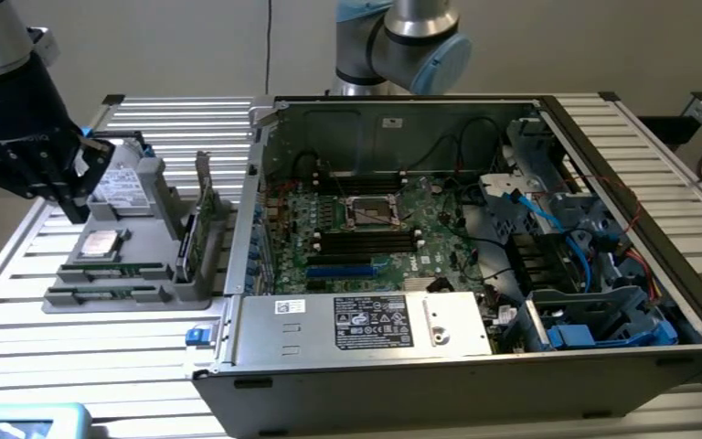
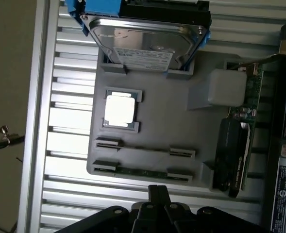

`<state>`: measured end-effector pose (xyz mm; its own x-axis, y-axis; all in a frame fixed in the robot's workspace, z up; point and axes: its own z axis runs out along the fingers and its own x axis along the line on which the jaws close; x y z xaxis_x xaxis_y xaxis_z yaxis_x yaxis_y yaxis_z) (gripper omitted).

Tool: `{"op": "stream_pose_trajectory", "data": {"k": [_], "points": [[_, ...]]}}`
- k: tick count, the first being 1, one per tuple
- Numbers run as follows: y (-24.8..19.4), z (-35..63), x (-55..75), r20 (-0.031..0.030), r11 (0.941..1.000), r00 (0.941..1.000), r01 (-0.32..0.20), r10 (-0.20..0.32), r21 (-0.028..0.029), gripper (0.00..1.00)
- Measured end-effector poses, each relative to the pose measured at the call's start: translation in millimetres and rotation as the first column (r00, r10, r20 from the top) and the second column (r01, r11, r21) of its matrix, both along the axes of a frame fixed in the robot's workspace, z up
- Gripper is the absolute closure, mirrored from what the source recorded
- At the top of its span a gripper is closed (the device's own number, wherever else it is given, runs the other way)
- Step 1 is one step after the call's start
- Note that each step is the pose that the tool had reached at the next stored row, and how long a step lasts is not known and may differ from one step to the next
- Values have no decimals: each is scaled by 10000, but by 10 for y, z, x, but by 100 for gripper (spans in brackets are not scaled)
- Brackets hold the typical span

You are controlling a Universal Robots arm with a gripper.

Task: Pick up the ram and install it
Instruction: 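Pick up the ram and move it above insertion slot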

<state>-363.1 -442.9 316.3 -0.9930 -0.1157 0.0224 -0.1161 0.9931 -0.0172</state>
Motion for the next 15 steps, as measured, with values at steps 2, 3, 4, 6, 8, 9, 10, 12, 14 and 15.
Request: {"op": "stream_pose_trajectory", "data": {"k": [2,3,4,6,8,9,10,12,14,15], "points": [[1,0,-1,0,9993,9993,-363,363,0,89],[0,0,-1,-1,9985,9985,-544,544,-1,89],[0,-1,-1,-1,9974,9974,-722,722,-1,89],[1,-2,-1,0,9940,9940,-1091,1091,0,89],[1,-2,-1,0,9895,9895,-1449,1449,1,89],[1,-2,-1,1,9868,9868,-1620,1620,0,89],[1,-3,-1,1,9837,9837,-1799,1799,1,89],[1,-3,0,2,9764,9764,-2161,2161,1,89],[1,-3,0,1,9680,9680,-2511,2511,0,89],[0,-2,-1,0,9633,9633,-2685,2685,0,89]]}}
